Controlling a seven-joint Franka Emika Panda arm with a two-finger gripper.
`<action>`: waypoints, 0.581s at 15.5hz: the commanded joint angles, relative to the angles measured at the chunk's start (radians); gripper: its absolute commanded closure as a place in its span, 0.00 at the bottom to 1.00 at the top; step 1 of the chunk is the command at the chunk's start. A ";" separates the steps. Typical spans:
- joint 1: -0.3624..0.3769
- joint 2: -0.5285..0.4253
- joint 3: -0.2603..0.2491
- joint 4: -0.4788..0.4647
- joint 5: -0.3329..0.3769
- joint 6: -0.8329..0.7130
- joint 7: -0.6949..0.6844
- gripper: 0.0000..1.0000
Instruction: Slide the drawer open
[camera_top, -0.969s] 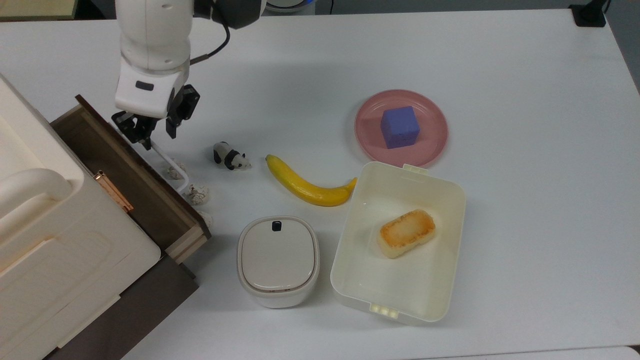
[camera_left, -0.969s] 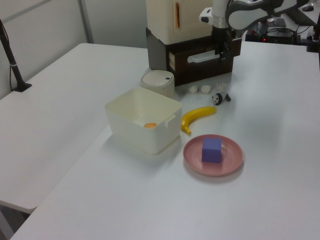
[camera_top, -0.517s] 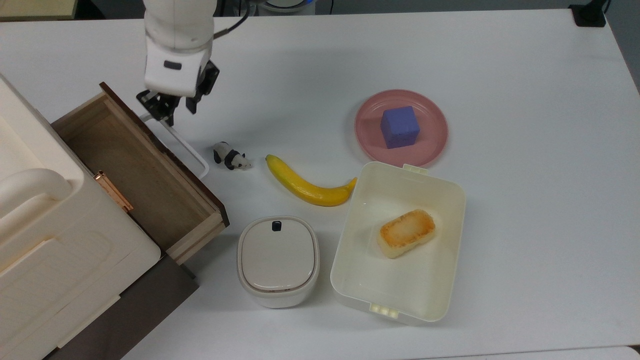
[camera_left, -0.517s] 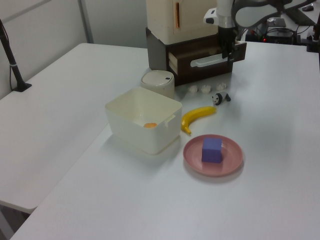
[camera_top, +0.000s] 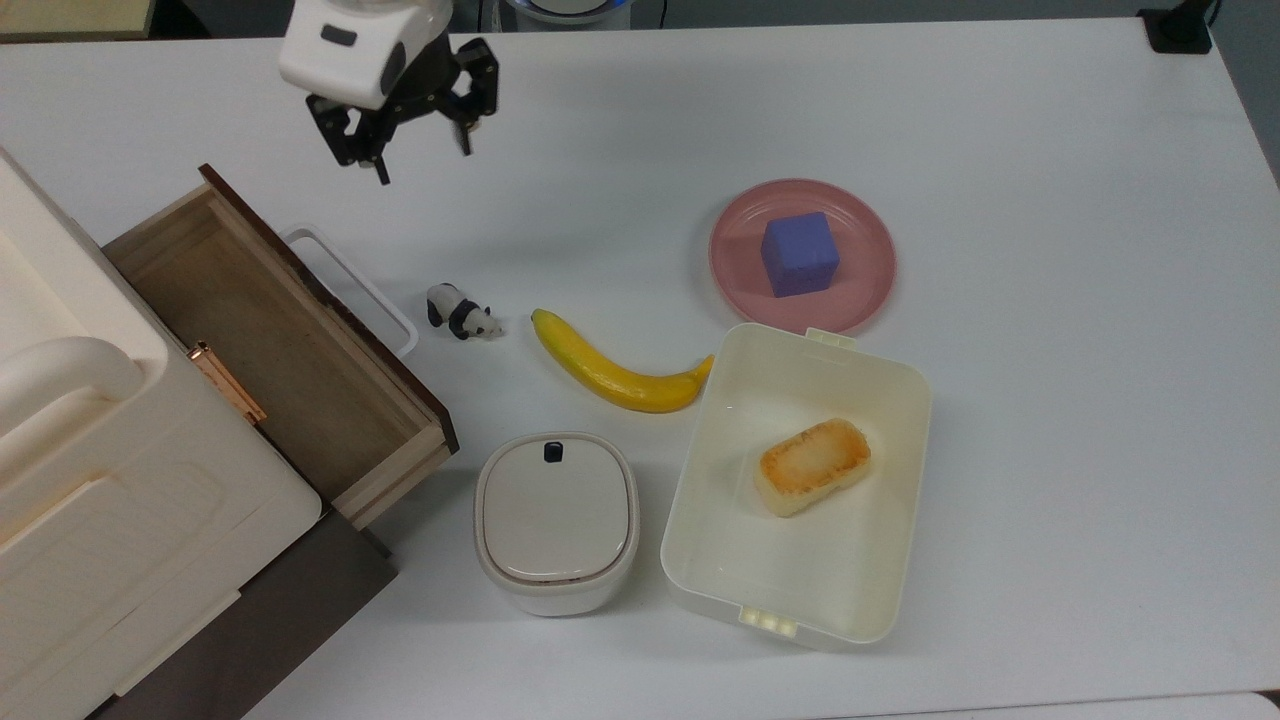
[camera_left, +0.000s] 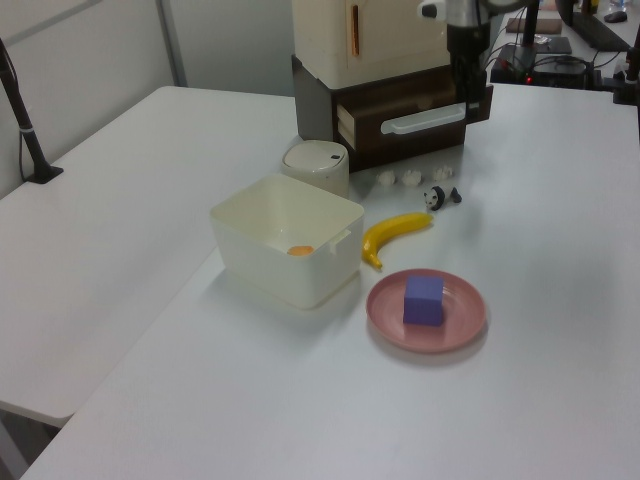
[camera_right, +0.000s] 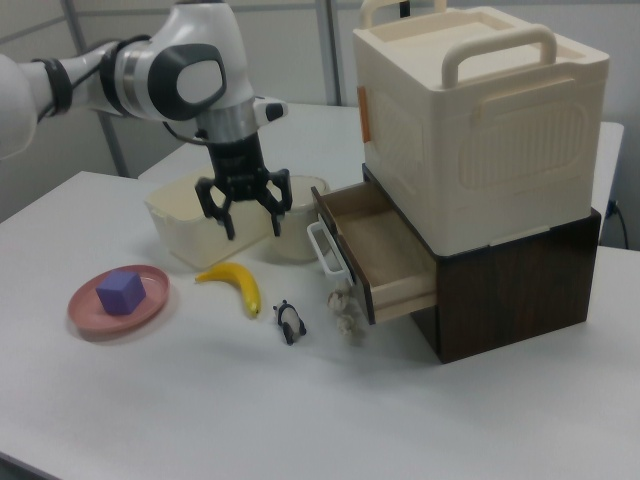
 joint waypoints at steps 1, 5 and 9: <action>0.038 -0.027 -0.005 0.016 0.103 -0.038 0.382 0.00; 0.075 -0.029 -0.009 0.016 0.091 -0.046 0.683 0.00; 0.072 -0.038 -0.015 0.016 0.097 -0.072 0.621 0.00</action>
